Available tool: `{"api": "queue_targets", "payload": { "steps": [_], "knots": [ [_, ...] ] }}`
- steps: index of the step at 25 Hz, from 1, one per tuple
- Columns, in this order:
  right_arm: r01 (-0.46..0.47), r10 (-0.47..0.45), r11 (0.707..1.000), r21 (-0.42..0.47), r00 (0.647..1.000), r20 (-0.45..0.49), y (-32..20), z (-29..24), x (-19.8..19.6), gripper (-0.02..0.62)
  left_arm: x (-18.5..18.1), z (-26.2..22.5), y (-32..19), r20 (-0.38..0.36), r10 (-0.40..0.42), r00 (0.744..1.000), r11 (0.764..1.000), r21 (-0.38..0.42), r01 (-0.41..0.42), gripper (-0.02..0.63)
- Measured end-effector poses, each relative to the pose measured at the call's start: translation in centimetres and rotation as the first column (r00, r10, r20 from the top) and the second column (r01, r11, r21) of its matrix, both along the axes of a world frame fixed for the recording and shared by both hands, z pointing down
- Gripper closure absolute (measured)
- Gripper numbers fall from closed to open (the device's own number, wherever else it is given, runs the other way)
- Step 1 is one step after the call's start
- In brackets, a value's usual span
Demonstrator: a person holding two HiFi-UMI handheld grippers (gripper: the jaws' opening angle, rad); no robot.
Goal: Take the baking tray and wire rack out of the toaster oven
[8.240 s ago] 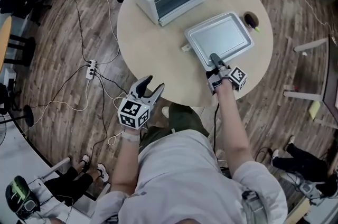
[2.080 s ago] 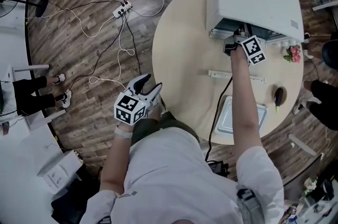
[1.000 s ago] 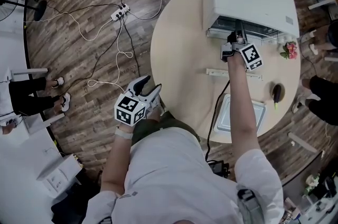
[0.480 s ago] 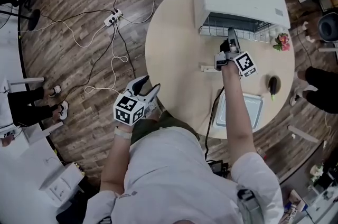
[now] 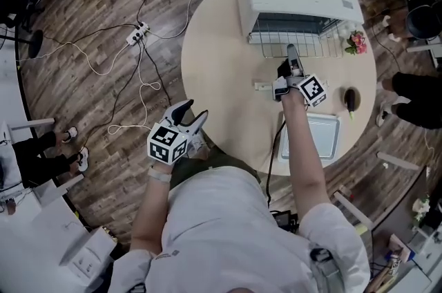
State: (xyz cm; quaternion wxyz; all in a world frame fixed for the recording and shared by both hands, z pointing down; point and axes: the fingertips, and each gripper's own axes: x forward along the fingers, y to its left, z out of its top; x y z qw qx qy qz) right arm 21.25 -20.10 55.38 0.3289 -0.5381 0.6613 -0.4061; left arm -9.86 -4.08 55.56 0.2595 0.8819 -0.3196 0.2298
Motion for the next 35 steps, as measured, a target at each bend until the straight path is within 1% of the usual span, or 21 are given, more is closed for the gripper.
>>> {"api": "queue_targets", "payload": {
  "steps": [15, 20, 25, 30, 35],
  "knots": [
    [-0.037, 0.038, 0.999, -0.025, 0.997, 0.073, 5.3, 0.6, 0.8, 0.581, 2.7, -1.0, -0.5, -0.011, 0.121, 0.993, 0.992, 0.037, -0.121, 0.393],
    [-0.037, 0.039, 0.999, -0.033, 0.997, 0.061, 8.1, 1.0, 1.1, 0.588, 3.4, -1.2, -0.7, -0.019, 0.160, 0.987, 0.986, 0.049, -0.159, 0.393],
    [-0.060, 0.063, 0.997, -0.045, 0.997, 0.055, 10.8, 0.8, 1.9, 0.588, 4.2, -1.4, -0.9, -0.029, 0.192, 0.981, 0.980, 0.056, -0.190, 0.393],
    [-0.065, 0.065, 0.998, -0.004, 0.990, 0.128, 12.5, -1.4, 2.2, 0.588, 5.7, -2.0, -1.2, -0.052, 0.221, 0.974, 0.973, 0.072, -0.217, 0.393],
    [-0.060, 0.056, 0.998, 0.033, 0.991, 0.121, 13.2, -4.8, 2.3, 0.588, 6.7, -2.7, -1.6, -0.085, 0.245, 0.966, 0.968, 0.084, -0.238, 0.393]
  ]
}}
